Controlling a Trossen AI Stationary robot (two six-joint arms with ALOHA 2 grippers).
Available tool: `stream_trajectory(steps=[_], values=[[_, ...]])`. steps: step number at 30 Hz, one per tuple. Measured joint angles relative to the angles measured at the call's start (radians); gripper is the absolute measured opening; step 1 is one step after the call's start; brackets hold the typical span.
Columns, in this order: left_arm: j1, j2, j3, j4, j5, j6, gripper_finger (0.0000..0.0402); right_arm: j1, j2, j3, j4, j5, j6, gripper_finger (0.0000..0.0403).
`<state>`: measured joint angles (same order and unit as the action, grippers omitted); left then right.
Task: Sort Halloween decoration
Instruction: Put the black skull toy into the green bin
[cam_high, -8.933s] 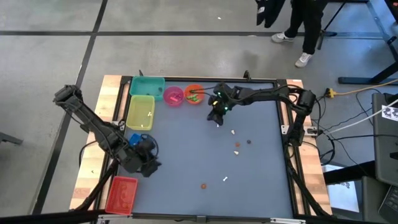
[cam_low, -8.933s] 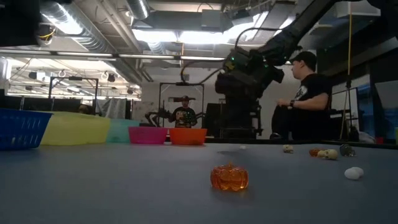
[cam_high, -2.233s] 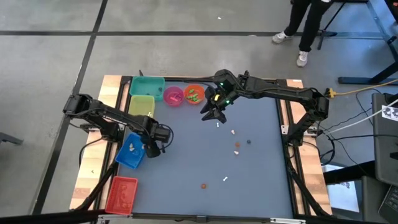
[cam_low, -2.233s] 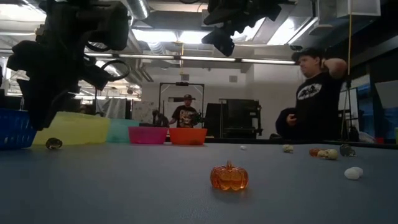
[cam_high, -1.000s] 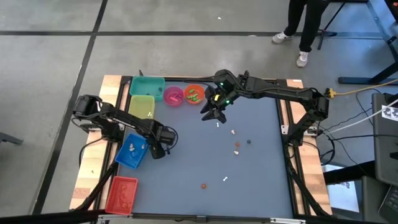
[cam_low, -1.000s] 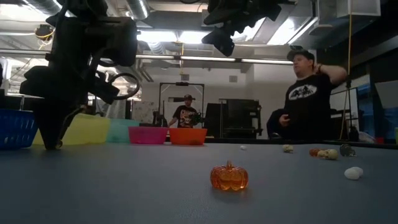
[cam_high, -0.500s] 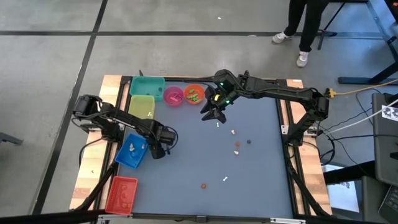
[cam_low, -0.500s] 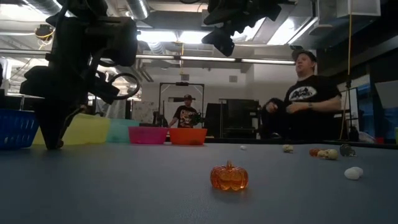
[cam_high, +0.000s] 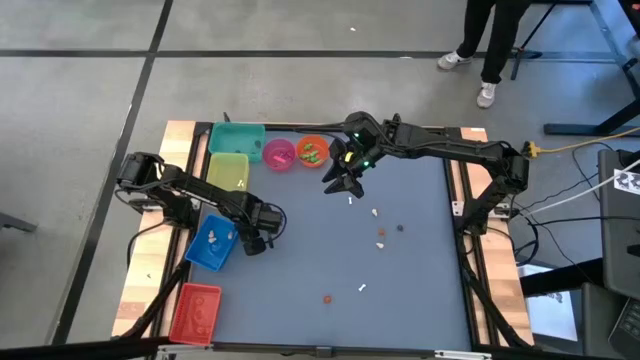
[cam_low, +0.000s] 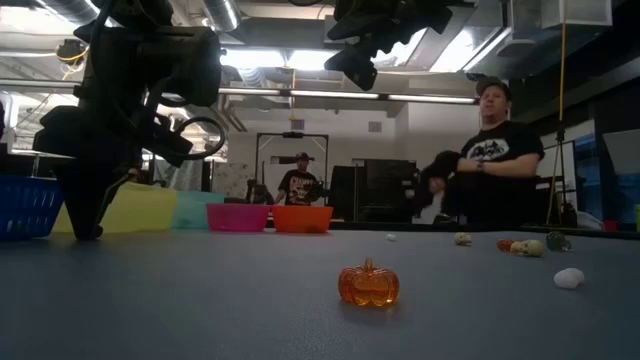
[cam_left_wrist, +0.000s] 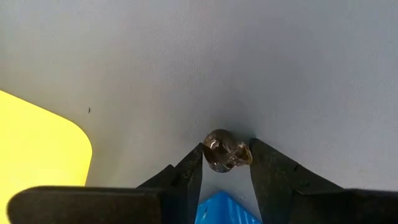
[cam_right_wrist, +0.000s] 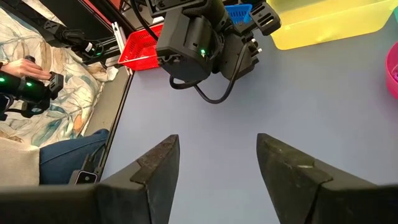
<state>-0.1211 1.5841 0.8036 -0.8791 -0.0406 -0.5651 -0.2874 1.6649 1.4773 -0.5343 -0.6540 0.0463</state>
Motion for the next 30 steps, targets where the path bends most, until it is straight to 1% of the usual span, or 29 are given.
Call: stream_trajectory(steps=[4, 11, 24, 30], values=[[0.0, 0.0, 0.0, 0.003, 0.0, 0.0, 0.01, 0.0, 0.0, 0.0, 0.001, 0.0, 0.0, 0.0214], [0.001, -0.002, 0.0, 0.001, -0.002, 0.0, 0.0083, 0.0, 0.0, 0.0, 0.001, 0.0, 0.0, 0.0214], [0.001, -0.001, 0.0, 0.005, -0.005, 0.0, 0.0081, 0.0, 0.0, 0.0, 0.001, 0.0, 0.0, 0.0214], [0.001, -0.001, 0.0, 0.008, -0.026, 0.0, 0.0081, 0.0, 0.0, 0.0, 0.001, 0.0, 0.0, 0.0214]])
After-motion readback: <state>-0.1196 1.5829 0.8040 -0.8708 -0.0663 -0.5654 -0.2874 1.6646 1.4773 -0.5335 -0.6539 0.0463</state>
